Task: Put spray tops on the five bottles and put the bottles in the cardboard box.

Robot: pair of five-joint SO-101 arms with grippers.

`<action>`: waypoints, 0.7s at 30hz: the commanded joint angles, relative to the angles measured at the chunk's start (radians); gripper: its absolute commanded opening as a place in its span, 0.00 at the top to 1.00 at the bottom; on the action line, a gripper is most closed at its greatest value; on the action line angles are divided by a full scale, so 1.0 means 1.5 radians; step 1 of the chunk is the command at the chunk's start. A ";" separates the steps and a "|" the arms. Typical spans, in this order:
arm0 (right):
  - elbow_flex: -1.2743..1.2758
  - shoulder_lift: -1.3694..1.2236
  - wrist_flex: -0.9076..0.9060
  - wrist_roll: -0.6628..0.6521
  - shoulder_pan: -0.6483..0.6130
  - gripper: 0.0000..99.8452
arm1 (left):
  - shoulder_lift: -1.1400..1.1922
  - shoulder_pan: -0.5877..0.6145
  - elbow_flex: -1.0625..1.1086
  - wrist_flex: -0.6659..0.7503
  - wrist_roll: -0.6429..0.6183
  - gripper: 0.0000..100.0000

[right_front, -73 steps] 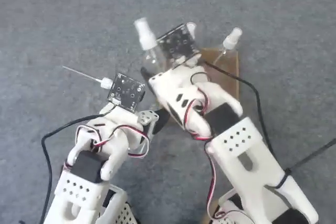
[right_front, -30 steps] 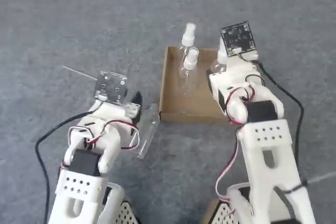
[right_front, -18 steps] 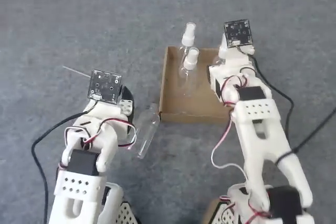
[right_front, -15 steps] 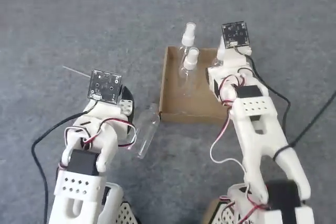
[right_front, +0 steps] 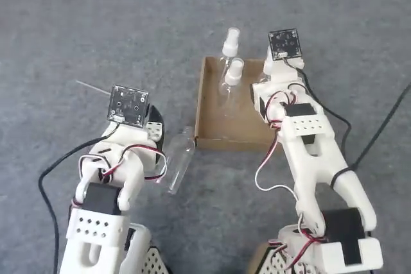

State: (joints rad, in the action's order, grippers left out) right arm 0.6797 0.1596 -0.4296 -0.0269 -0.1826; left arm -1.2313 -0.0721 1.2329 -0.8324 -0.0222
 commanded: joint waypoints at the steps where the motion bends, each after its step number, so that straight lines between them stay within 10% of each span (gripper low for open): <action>1: -0.005 -0.001 0.006 -0.014 0.005 0.99 | -0.007 0.004 -0.008 0.019 -0.007 0.99; 21: -0.008 0.006 -0.027 -0.058 0.004 0.99 | -0.007 0.004 -0.008 0.019 -0.007 0.99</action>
State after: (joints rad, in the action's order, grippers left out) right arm 0.6782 0.1596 -0.4511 -0.0974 -0.1841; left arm -1.2313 -0.0721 1.2329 -0.8324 -0.0222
